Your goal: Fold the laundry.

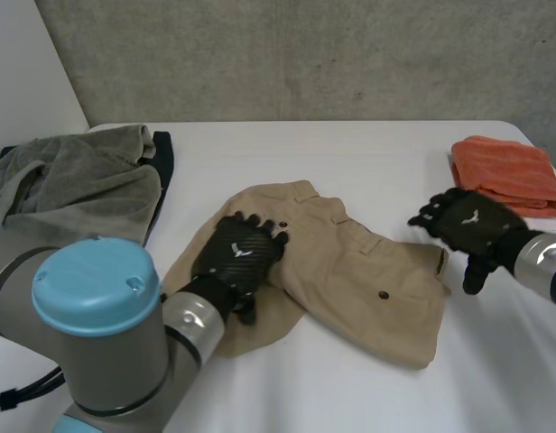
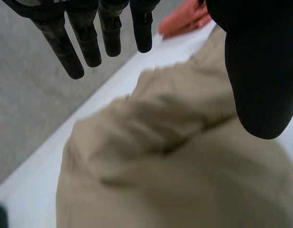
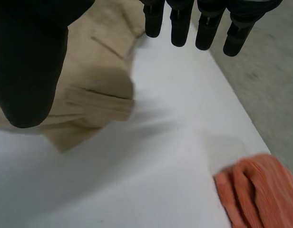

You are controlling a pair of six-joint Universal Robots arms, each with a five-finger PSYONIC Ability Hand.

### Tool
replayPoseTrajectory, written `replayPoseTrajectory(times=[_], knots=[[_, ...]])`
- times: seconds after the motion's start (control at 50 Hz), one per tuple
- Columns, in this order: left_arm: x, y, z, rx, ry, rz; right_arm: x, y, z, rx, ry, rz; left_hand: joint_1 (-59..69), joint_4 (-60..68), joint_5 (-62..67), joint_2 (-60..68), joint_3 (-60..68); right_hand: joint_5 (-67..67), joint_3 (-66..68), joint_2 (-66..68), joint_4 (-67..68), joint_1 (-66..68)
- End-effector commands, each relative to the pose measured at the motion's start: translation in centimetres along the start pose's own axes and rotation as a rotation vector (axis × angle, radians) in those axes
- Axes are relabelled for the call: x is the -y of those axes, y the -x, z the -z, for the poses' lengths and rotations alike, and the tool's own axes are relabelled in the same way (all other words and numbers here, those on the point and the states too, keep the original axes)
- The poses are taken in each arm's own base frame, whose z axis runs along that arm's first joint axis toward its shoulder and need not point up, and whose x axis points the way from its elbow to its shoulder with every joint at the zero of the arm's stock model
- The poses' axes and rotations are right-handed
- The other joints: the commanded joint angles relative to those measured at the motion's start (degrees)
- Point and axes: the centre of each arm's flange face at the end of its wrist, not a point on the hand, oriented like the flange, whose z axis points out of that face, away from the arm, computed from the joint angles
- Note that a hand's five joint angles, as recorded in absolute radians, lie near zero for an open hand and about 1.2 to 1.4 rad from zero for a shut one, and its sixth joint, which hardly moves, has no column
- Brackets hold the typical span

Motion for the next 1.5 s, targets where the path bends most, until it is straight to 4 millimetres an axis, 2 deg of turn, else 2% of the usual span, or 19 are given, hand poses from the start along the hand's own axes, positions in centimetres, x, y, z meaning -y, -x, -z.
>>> replayPoseTrajectory(times=[0.02, 0.14, 0.22, 0.24, 0.34, 0.5, 0.6, 0.68, 0.9, 1.02, 1.04, 1.06, 1.1, 1.14, 1.2, 1.24, 1.34, 1.44, 1.5], knots=[[-2.7, 2.1, -0.6, 0.052, 0.083, 0.024, -0.7, 2.5, -1.6, 0.099, -0.051, 0.108, -0.79, -0.30, 0.34, -0.57, -0.77, 5.82, 6.43, 6.37, 6.20, 6.37], [-4.7, 3.0, -0.9, 0.079, 0.138, 0.038, -1.7, 3.2, -3.3, 0.102, -0.061, 0.124, -1.79, -1.31, -0.67, -1.57, -1.78, 15.89, 16.50, 16.43, 16.27, 16.44], [-5.6, 2.8, -1.1, 0.073, 0.164, 0.037, -1.3, 3.3, -4.1, 0.092, -0.089, 0.142, 4.73, 5.21, 5.86, 4.95, 4.74, 56.65, 57.26, 57.20, 57.03, 57.20], [-5.7, 2.7, -1.2, 0.072, 0.167, 0.037, -1.0, 3.3, -4.2, 0.087, -0.100, 0.149, 10.43, 10.91, 11.56, 10.65, 10.44, 66.56, 67.17, 67.11, 66.94, 67.11], [-5.9, 2.6, -2.0, 0.068, 0.161, 0.033, -0.2, 4.0, -4.1, 0.101, -0.105, 0.139, 64.38, 64.86, 65.51, 64.60, 64.39, 66.66, 67.27, 67.21, 67.04, 67.21], [-3.6, 4.0, -5.8, 0.117, 0.051, 0.014, 1.7, 3.0, -2.2, 0.030, -0.074, -0.004, 64.46, 64.94, 65.59, 64.68, 64.47, 66.66, 67.27, 67.21, 67.04, 67.21], [1.5, 7.3, -10.1, 0.237, -0.180, 0.006, 2.4, 2.1, -0.9, -0.030, -0.018, -0.121, 64.46, 64.94, 65.59, 64.68, 64.47, 66.66, 67.27, 67.21, 67.04, 67.21], [4.0, 10.0, -13.5, 0.317, -0.302, -0.003, 3.0, 2.8, -0.4, -0.066, 0.023, -0.273, 64.46, 64.94, 65.59, 64.68, 64.47, 66.66, 67.27, 67.21, 67.04, 67.21], [7.6, 14.3, -19.3, 0.482, -0.548, -0.081, 6.2, 7.2, -0.5, 0.008, -0.082, -0.665, 64.46, 64.94, 65.59, 64.68, 64.47, 66.66, 67.27, 67.21, 67.04, 67.21], [6.0, 13.5, -20.3, 0.450, -0.536, -0.049, 7.2, 8.6, -2.6, 0.027, -0.160, -0.696, 64.46, 64.94, 65.59, 64.68, 64.47, 66.66, 67.27, 67.21, 67.04, 67.21], [5.5, 13.0, -20.5, 0.433, -0.523, -0.037, 7.2, 8.6, -2.9, 0.022, -0.165, -0.694, 60.98, 61.46, 62.11, 61.20, 61.00, 66.66, 67.27, 67.21, 67.04, 67.21], [4.4, 12.1, -20.6, 0.396, -0.493, -0.019, 7.1, 8.7, -3.3, 0.016, -0.162, -0.693, 25.64, 26.13, 26.77, 25.86, 25.66, 66.66, 67.27, 67.21, 67.04, 67.21], [2.9, 11.1, -20.7, 0.357, -0.452, -0.005, 6.5, 8.7, -4.4, -0.008, -0.138, -0.693, 6.33, 6.82, 7.46, 6.55, 6.35, 66.66, 67.27, 67.21, 67.04, 67.21], [2.0, 9.8, -20.0, 0.318, -0.402, 0.013, 6.0, 8.7, -5.1, -0.031, -0.118, -0.689, -5.54, -5.06, -4.41, -5.32, -5.53, 66.66, 67.27, 67.21, 67.04, 67.21], [3.0, 9.9, -18.4, 0.306, -0.384, 0.021, 5.7, 8.3, -6.0, -0.074, -0.105, -0.674, -5.33, -4.85, -4.20, -5.11, -5.32, 66.66, 67.27, 67.21, 67.04, 67.21], [4.5, 10.8, -15.7, 0.305, -0.352, 0.040, 5.7, 8.1, -6.3, -0.095, -0.103, -0.665, -4.99, -4.51, -3.86, -4.77, -4.98, 66.66, 67.27, 67.21, 67.04, 67.21], [5.3, 11.9, -10.0, 0.284, -0.246, 0.149, 5.7, 7.9, -6.5, -0.101, -0.107, -0.654, -2.13, -1.65, -1.00, -1.91, -2.12, 66.66, 67.27, 67.21, 67.04, 67.21], [2.3, 11.3, -3.3, 0.232, -0.011, 0.351, 6.0, 7.8, -6.5, -0.098, -0.121, -0.651, 8.77, 9.25, 9.90, 8.99, 8.78, 66.66, 67.27, 67.21, 67.04, 67.21], [0.0, 10.4, -0.9, 0.211, 0.102, 0.437, 6.4, 7.9, -6.5, -0.095, -0.132, -0.647, 10.98, 11.46, 12.11, 11.20, 11.00, 66.66, 67.27, 67.21, 67.04, 67.21]])
